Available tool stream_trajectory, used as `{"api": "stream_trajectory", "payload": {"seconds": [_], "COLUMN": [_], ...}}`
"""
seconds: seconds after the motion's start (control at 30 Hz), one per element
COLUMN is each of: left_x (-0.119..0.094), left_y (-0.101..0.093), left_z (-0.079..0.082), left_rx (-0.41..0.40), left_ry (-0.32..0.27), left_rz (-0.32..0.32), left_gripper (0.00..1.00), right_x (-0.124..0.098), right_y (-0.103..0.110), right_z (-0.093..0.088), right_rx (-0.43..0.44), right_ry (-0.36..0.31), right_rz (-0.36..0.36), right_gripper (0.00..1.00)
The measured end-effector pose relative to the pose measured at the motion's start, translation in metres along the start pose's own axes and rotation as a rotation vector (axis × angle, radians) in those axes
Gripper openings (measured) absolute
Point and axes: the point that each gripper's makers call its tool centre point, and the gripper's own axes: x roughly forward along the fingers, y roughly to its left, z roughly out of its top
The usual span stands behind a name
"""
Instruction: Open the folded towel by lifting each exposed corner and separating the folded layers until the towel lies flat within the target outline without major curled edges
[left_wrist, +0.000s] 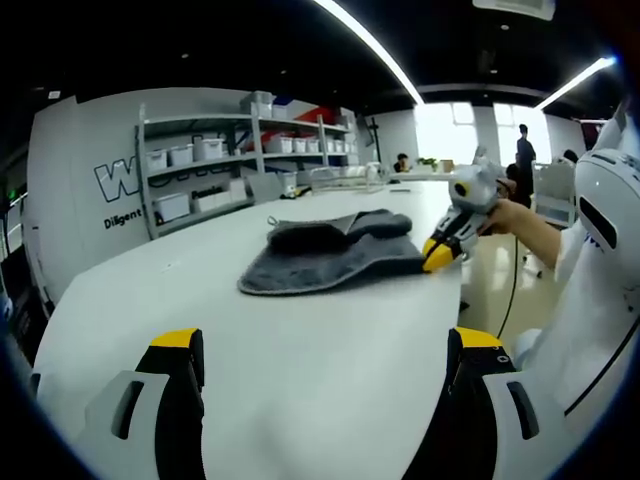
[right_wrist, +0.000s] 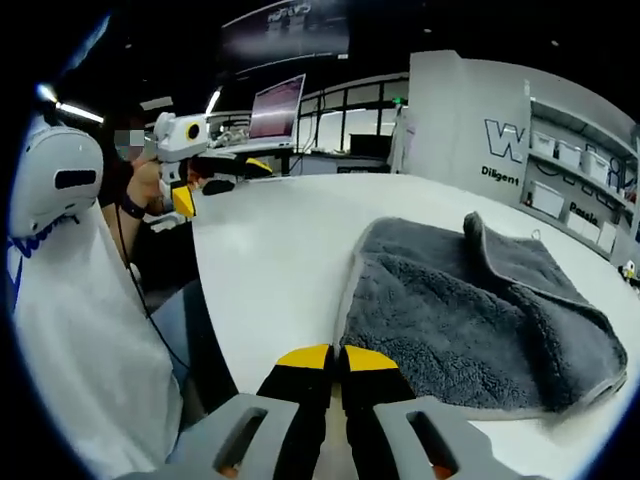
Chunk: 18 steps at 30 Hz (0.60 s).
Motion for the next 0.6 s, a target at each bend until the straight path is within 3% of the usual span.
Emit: {"api": "stream_trajectory", "payload": {"seconds": [0.33,0.6], "left_x": [-0.004,-0.009], "left_y": [0.003,0.004], "left_z": [-0.005,-0.007], "left_rx": [-0.011,-0.018], "left_ry": [0.007,0.003], "left_rz": [0.012,0.022], "left_gripper": [0.99,0.99], "right_x": [0.031,0.057], "right_y": [0.015,0.033], "right_z": [0.021,0.035], "right_rx": [0.037,0.020], "right_ry": [-0.030,-0.023], "right_rz": [0.047,0.105], "right_gripper": [0.00,0.00]}}
